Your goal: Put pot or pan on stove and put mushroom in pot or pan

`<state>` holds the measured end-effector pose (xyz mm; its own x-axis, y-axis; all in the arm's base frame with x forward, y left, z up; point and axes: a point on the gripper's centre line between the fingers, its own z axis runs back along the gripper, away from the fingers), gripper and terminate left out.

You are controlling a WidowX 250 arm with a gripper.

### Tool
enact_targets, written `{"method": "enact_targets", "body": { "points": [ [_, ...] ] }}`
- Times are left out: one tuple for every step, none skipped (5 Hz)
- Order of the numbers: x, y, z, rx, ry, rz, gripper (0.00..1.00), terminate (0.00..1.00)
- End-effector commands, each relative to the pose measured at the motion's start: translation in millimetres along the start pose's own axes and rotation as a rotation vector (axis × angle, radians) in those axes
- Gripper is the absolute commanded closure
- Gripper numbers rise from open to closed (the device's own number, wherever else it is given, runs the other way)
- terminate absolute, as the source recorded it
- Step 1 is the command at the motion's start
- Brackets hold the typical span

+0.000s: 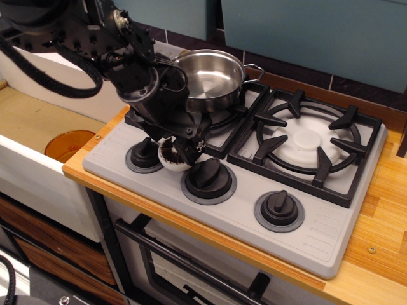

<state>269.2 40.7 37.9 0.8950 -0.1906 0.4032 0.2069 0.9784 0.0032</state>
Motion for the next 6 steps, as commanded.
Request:
{"method": "enact_targets", "body": {
  "points": [
    [9.6,-2.3,-2.2,-0.004,-0.025,-0.013,0.00,0.00],
    [8.9,-3.8,-0.4,-0.024,-0.023,-0.005,0.00,0.00],
    [8.3,-5.0,-0.4,-0.048,-0.030,-0.002,0.00,0.00],
    [10.2,-1.3,-5.5,-0.095,-0.050,-0.011,0.00,0.00],
    [11.2,-1.9,-5.0,-0.149,-0.068,0.006,1.00,0.00],
    [10.9,-4.4,1.8,-0.182,-0.066,0.029,1.00,0.00]
  ]
}}
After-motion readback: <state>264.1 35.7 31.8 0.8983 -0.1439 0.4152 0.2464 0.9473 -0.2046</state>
